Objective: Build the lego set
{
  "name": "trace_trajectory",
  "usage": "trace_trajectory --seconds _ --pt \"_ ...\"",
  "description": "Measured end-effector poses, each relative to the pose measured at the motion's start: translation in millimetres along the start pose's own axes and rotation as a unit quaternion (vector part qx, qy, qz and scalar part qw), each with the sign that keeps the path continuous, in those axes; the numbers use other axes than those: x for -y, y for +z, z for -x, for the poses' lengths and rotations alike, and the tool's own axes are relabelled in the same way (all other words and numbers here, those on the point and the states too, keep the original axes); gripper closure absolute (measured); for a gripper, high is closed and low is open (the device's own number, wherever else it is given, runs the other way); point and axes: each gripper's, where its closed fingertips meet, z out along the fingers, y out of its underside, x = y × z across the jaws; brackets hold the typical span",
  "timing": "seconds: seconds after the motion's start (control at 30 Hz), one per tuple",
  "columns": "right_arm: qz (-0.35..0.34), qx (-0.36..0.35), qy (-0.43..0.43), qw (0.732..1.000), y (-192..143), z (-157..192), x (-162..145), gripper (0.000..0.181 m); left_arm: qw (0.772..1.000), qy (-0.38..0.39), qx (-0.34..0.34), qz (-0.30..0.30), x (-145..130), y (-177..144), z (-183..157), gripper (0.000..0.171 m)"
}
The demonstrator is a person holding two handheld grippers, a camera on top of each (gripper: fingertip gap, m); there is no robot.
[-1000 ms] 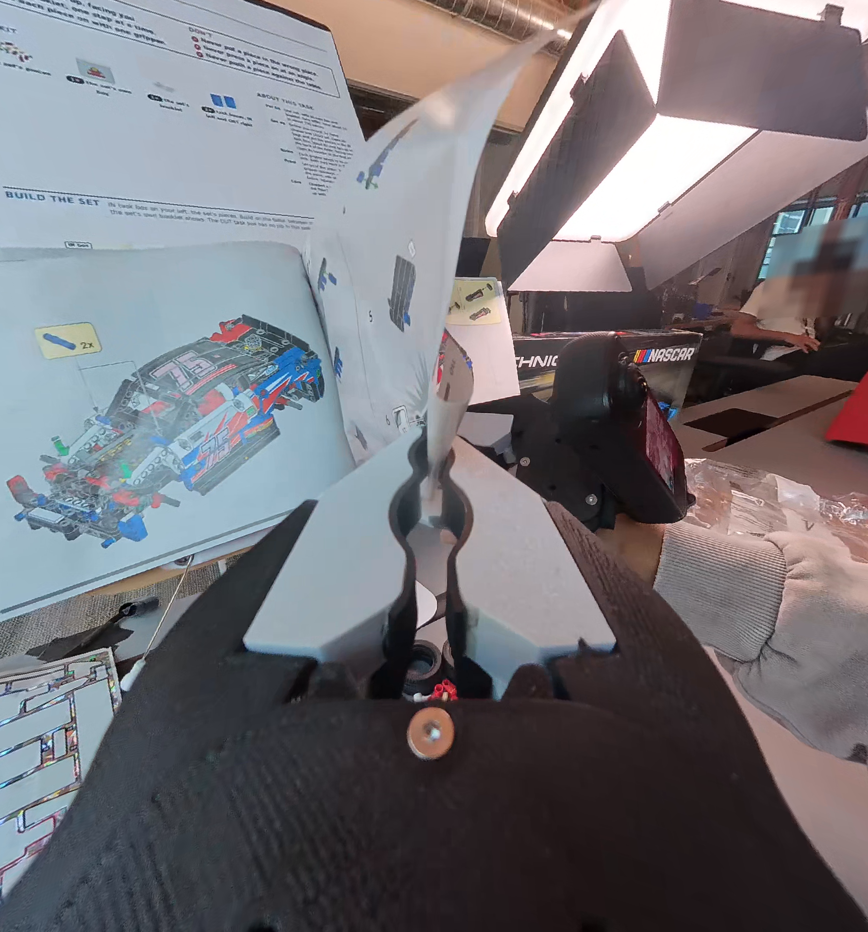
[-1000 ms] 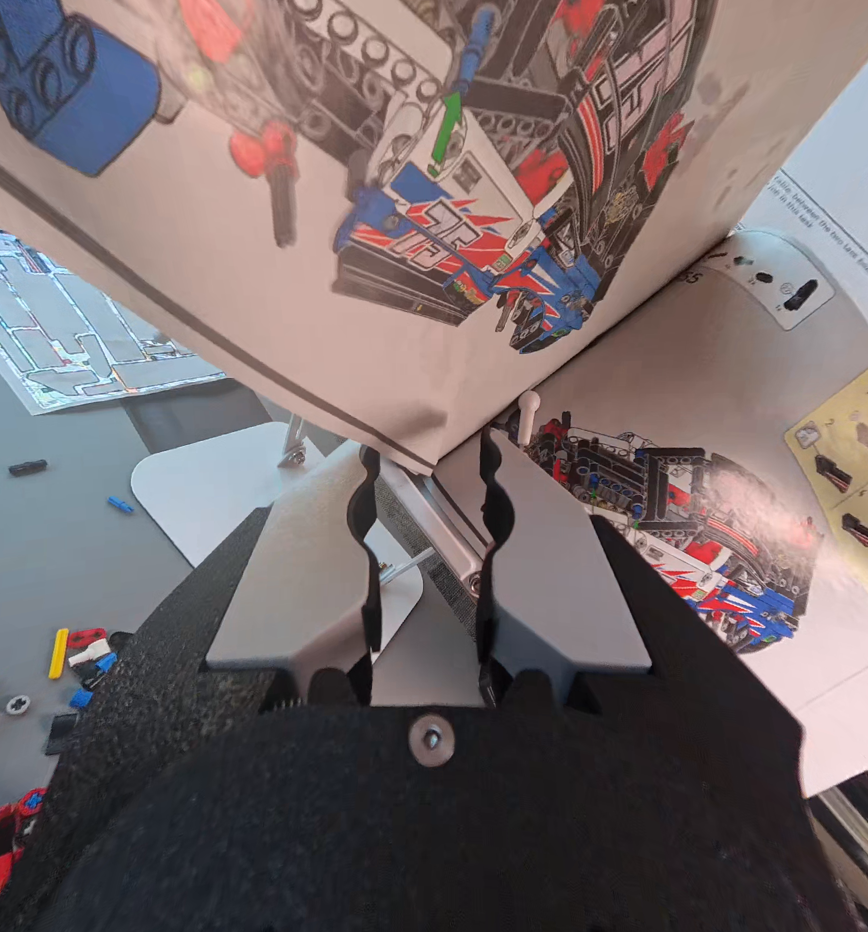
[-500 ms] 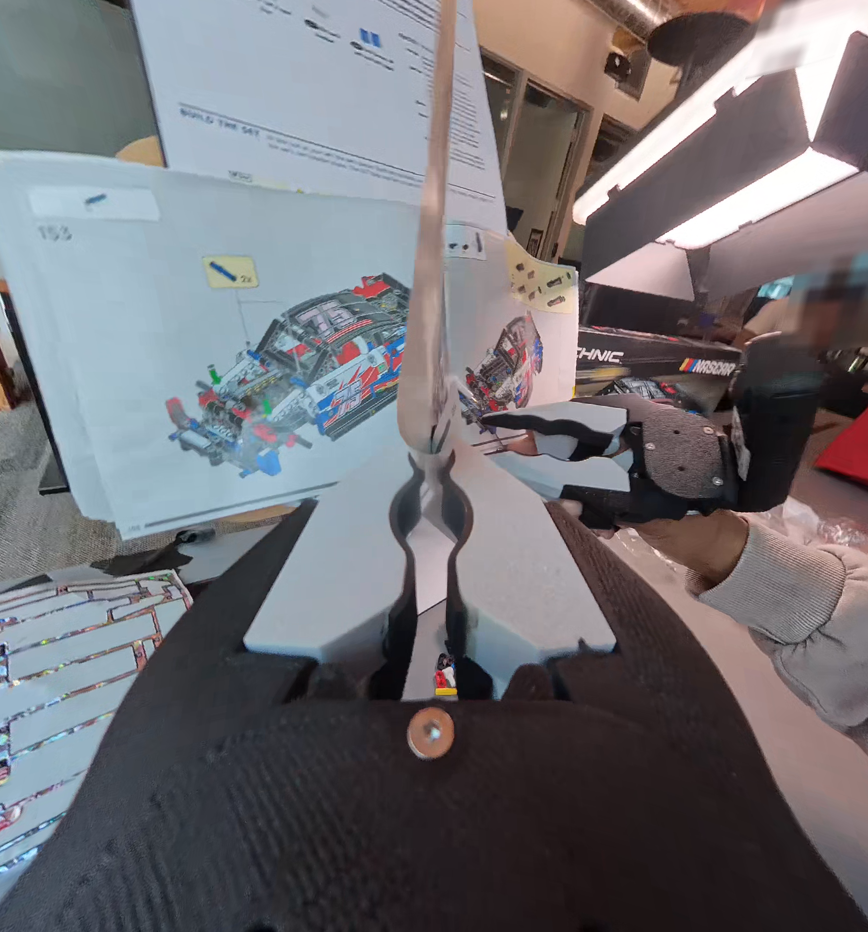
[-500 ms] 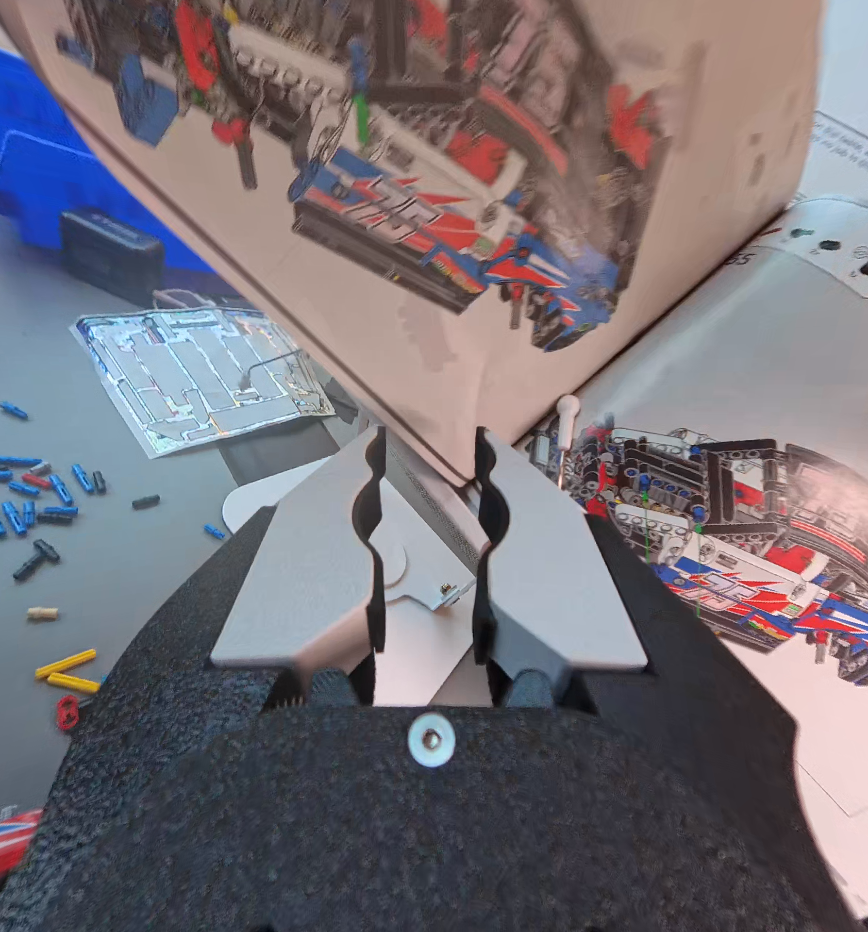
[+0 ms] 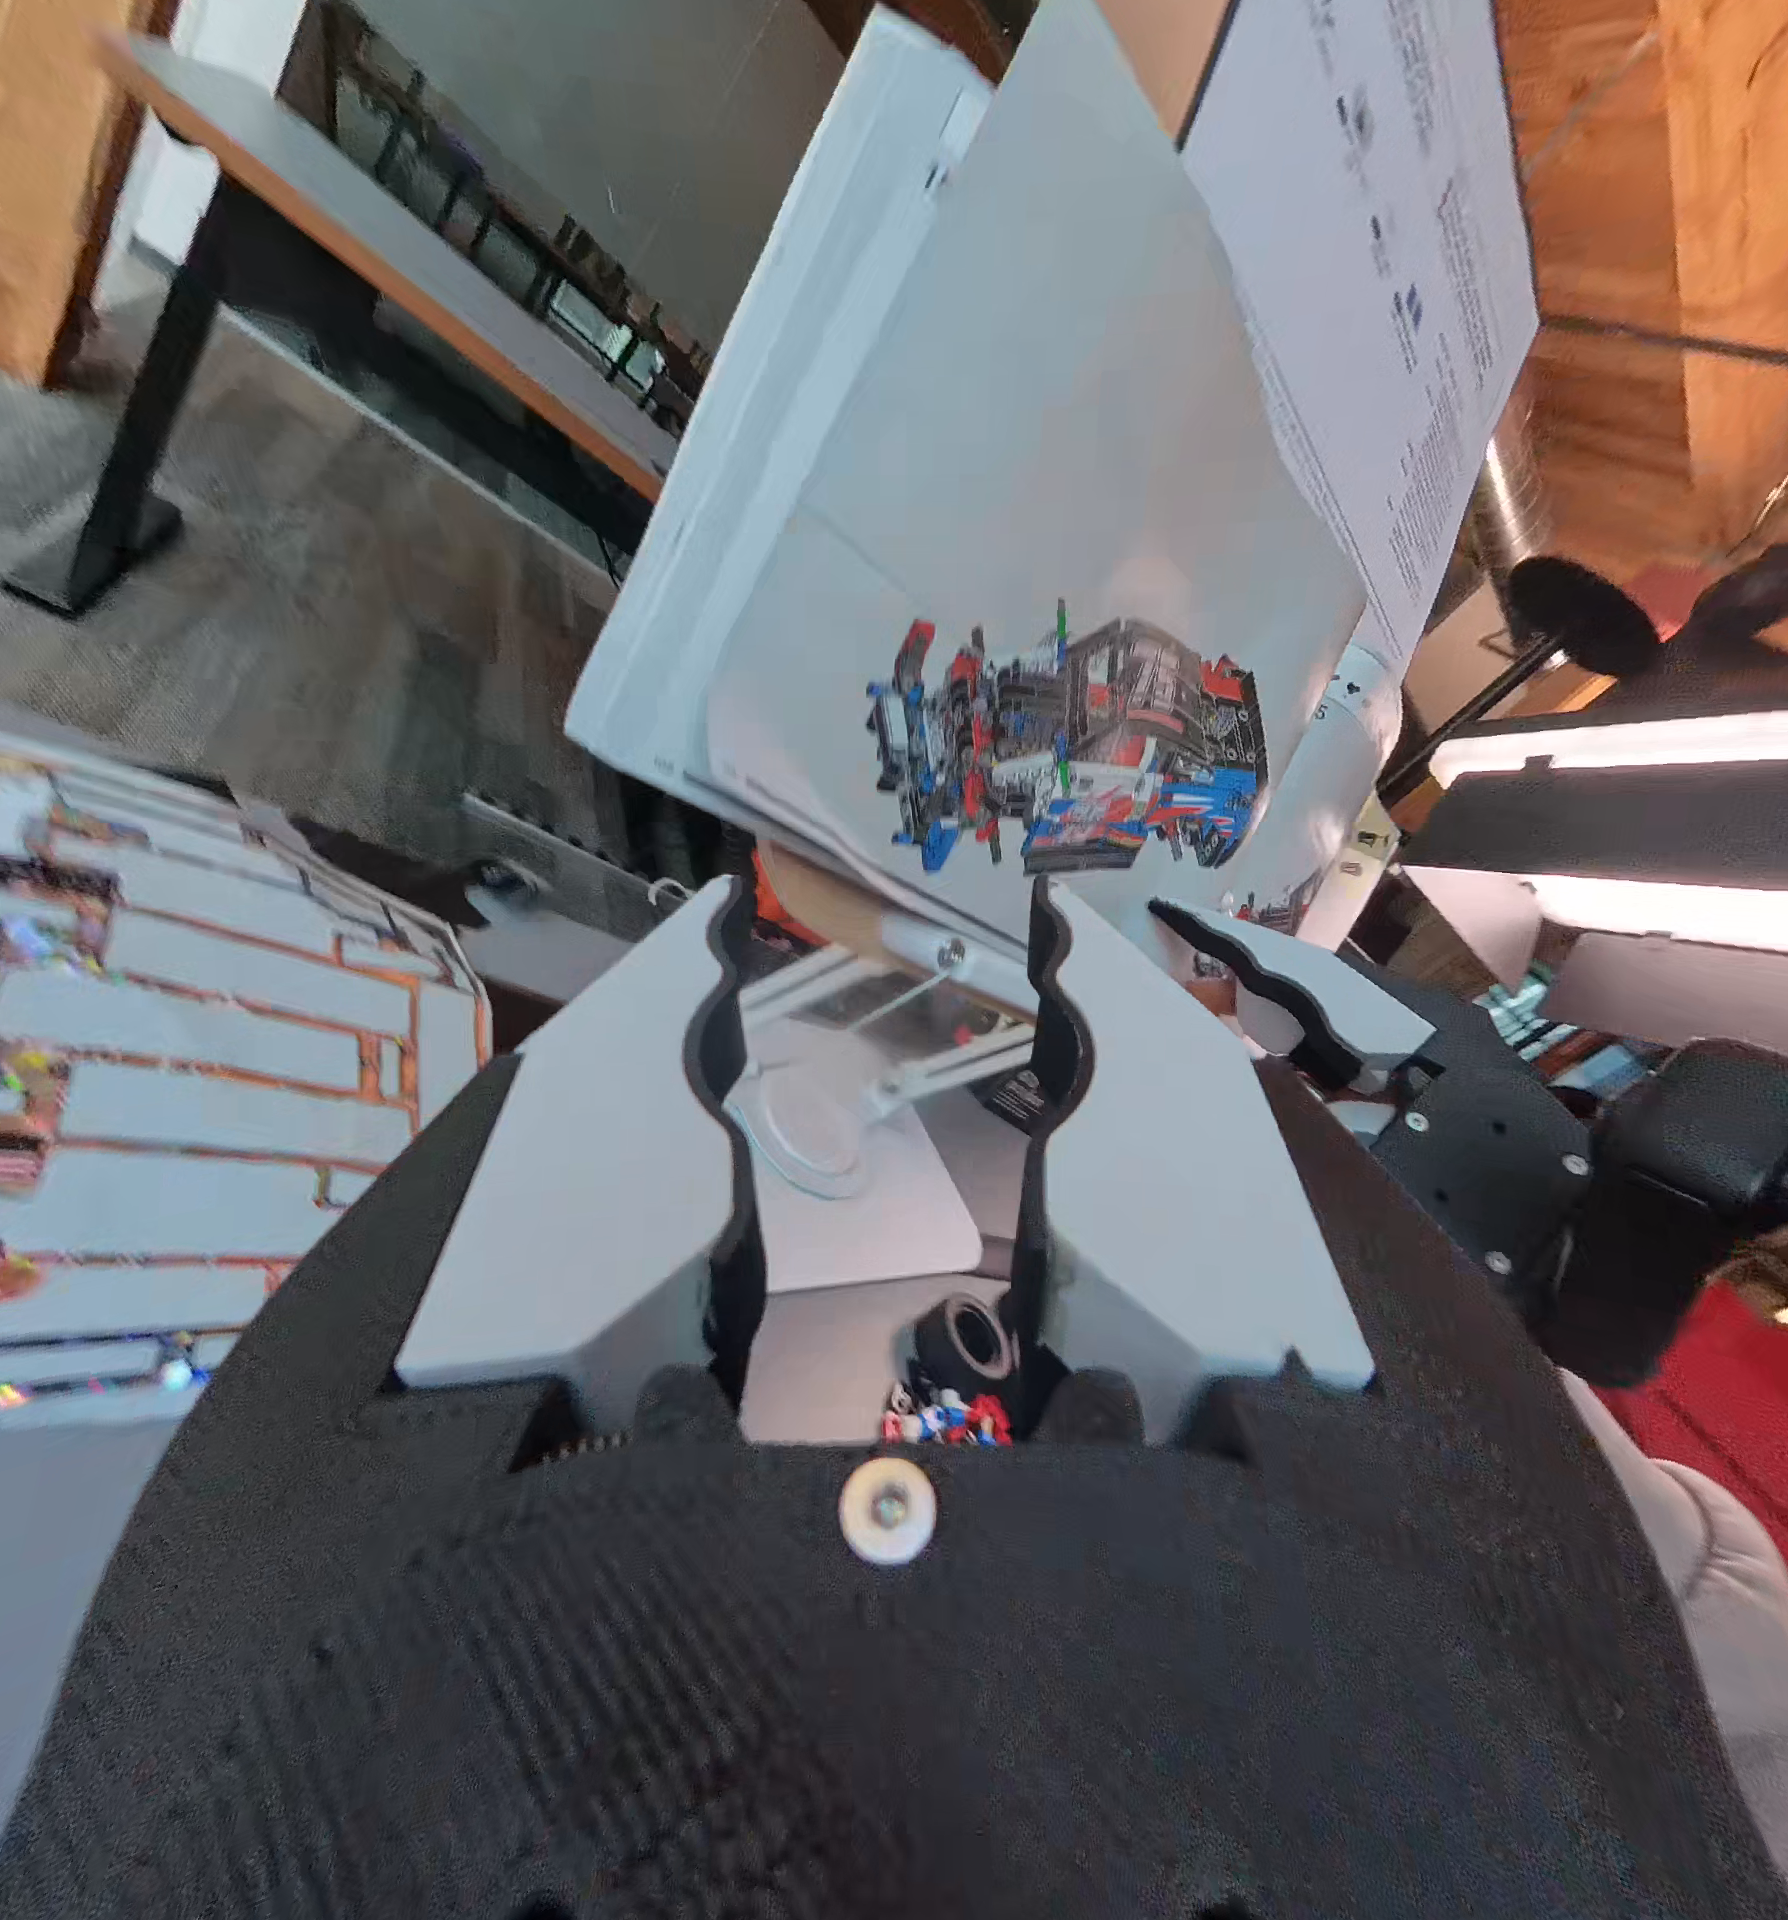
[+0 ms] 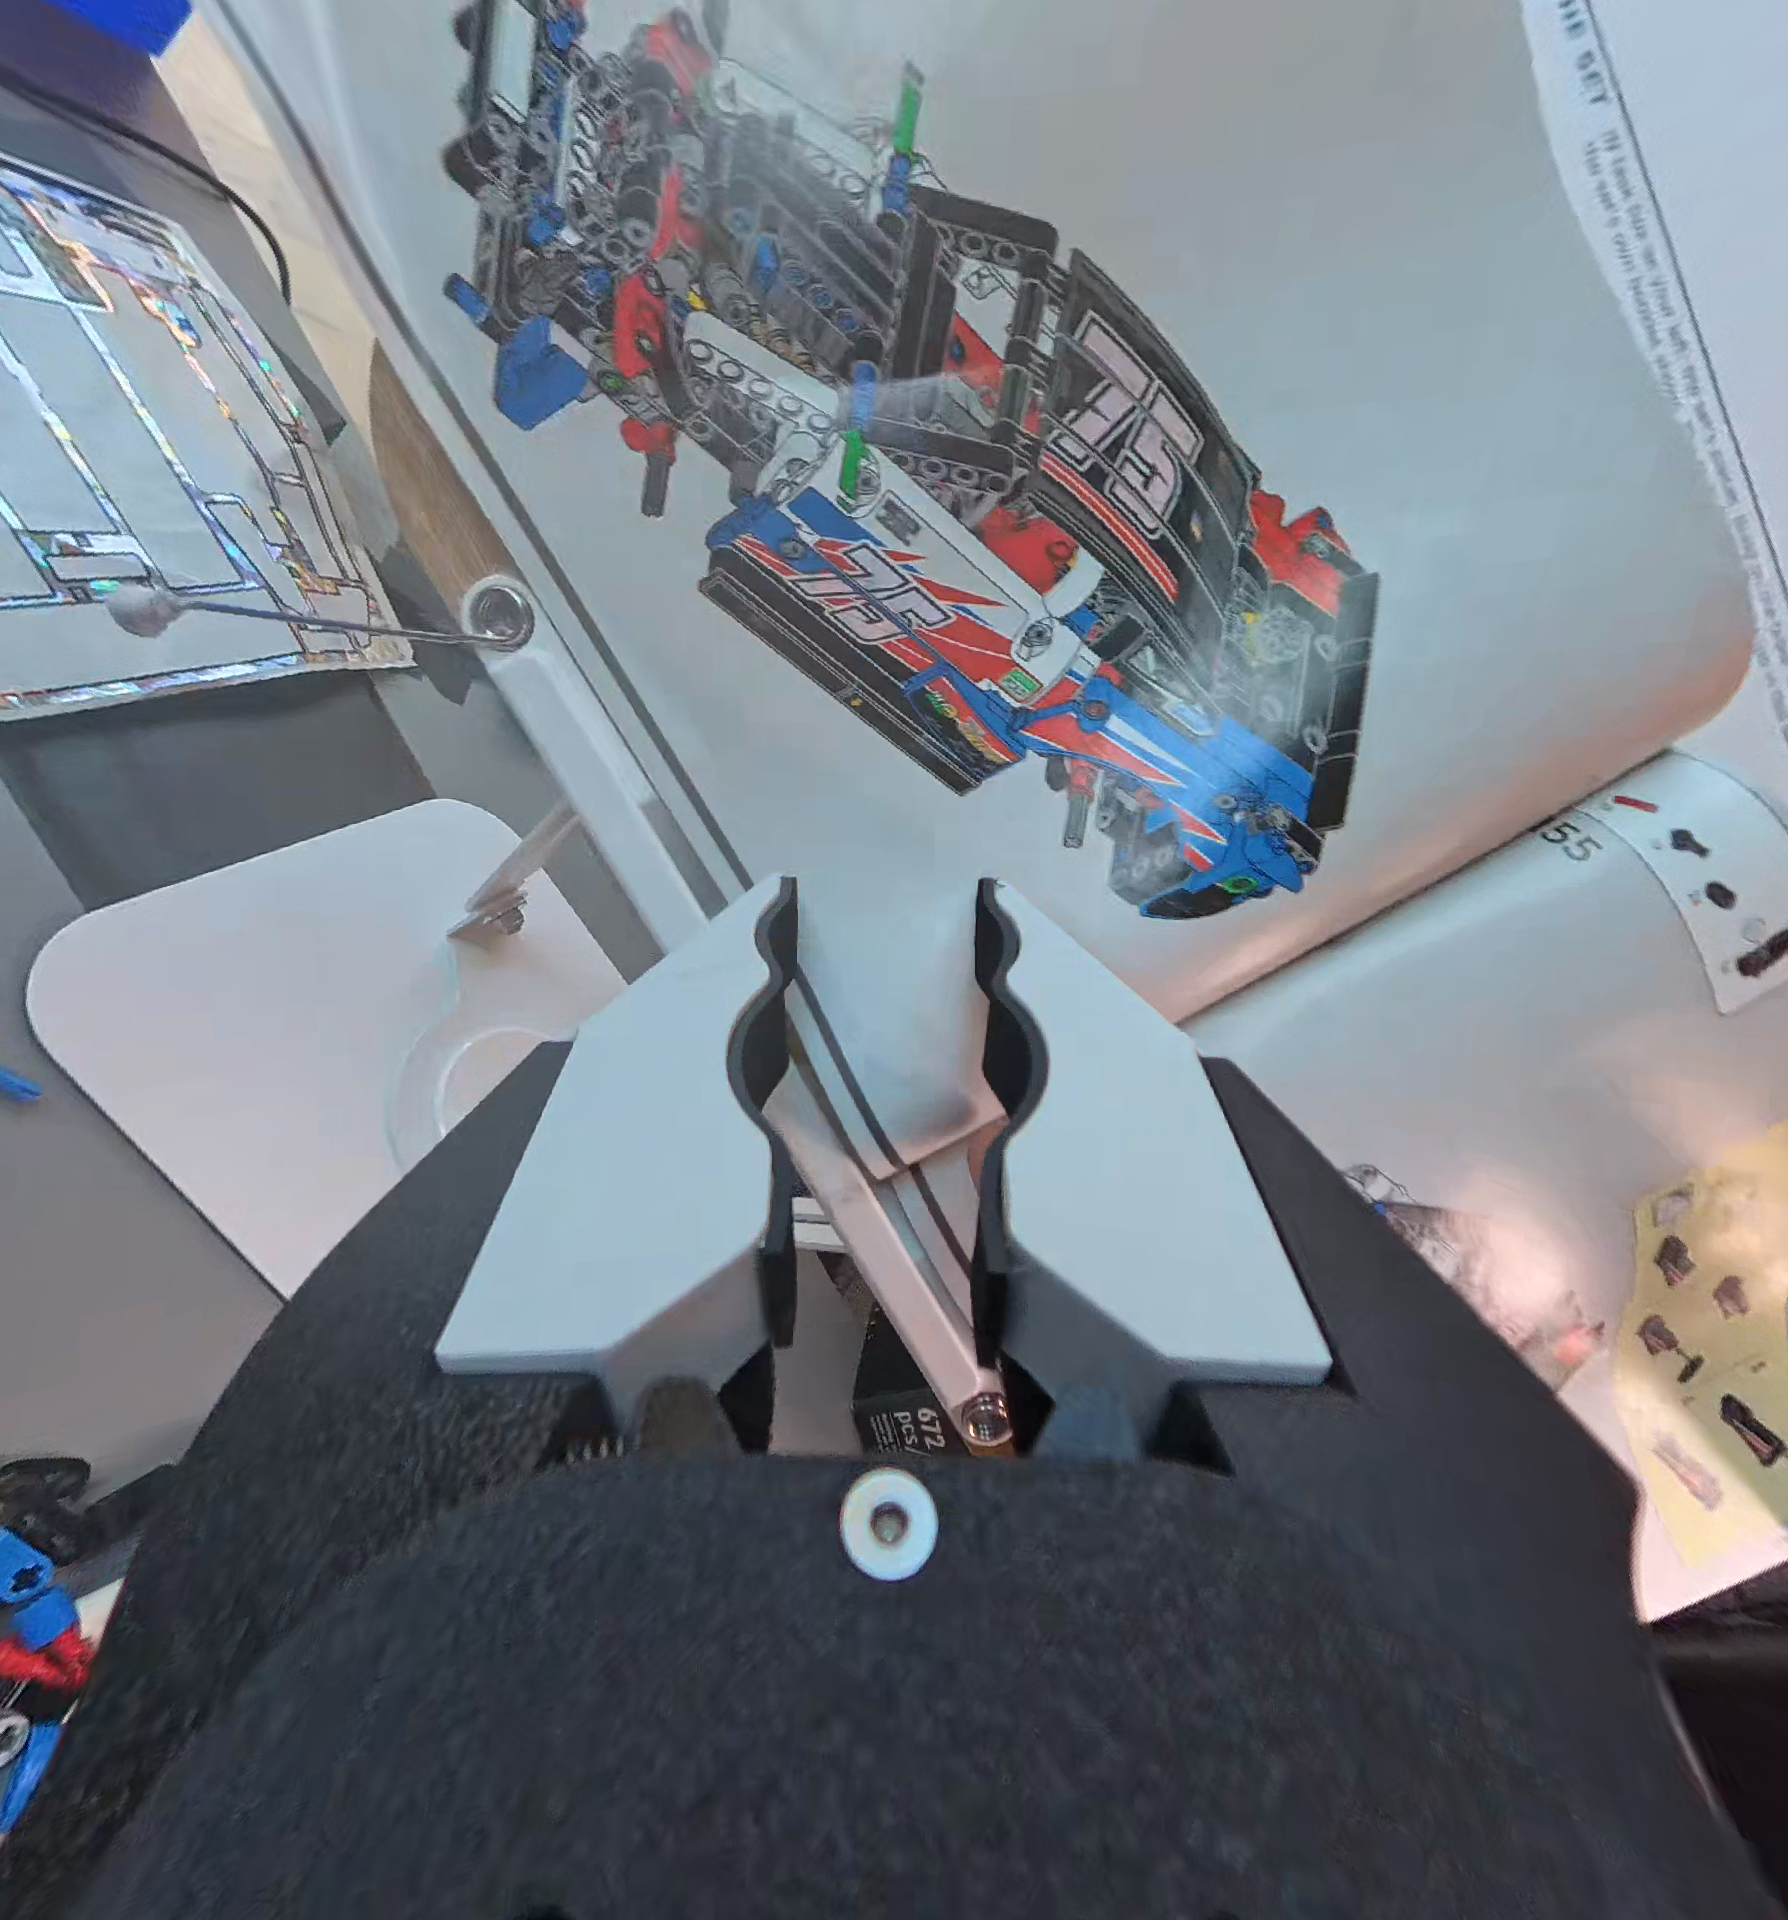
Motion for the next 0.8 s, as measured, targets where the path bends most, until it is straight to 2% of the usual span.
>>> trace_trajectory --seconds 0.1,0.17,0.27,0.33,0.37,0.4,0.47,0.53,0.6,0.67,0.73,0.8 --pt "0.023 -0.023 -0.048 0.998 8.3 1.7 -2.1 0.153 0.989 -0.135 -0.026 0.057 -60.9 8.2 8.7 0.107" --pt "0.031 -0.028 -0.06 0.997 10.1 1.1 -2.9 0.155 0.968 -0.237 -0.045 0.074 -89.7 24.3 13.2 0.097" --pt "0.042 -0.022 -0.076 0.996 10.2 2.6 -4.4 0.153 0.94 -0.335 -0.056 0.038 -99.6 52.3 27.3 0.098" --pt "0.046 -0.019 -0.094 0.994 10.4 4.2 -6.0 0.15 0.929 -0.364 -0.063 0.006 -94.3 64.8 35.4 0.115" --pt "0.047 -0.018 -0.101 0.994 10.3 5.0 -6.2 0.15 0.929 -0.366 -0.055 -0.011 -89.4 67.0 42.0 0.13" --pt "0.047 -0.018 -0.106 0.993 10.1 5.3 -6.3 0.151 0.934 -0.352 -0.043 -0.031 -81.9 66.4 48.7 0.147" --pt "0.046 -0.019 -0.117 0.992 10.3 5.6 -6.4 0.152 0.945 -0.319 -0.047 -0.057 -61.9 62.8 48.7 0.16" --pt "0.043 -0.022 -0.116 0.992 11.1 5.4 -6.3 0.153 0.961 -0.261 -0.053 -0.073 -39.6 55.6 36.2 0.163" --pt "0.038 -0.023 -0.113 0.993 12.1 5.2 -6.0 0.153 0.984 -0.159 -0.038 -0.07 -23.6 49.2 18.2 0.164" --pt "0.034 -0.024 -0.112 0.993 12.4 5.6 -5.1 0.153 0.996 -0.063 -0.018 -0.061 -13.5 49.4 0.4 0.165" --pt "0.03 -0.023 -0.109 0.993 12.4 6.1 -4.2 0.154 0.998 0.039 -0.008 -0.041 -7.0 58.7 -17.5 0.166" --pt "0.025 -0.019 -0.096 0.995 11.5 6.0 -4.4 0.154 0.99 0.141 -0.016 -0.002 -7.4 74.7 -40.1 0.167"
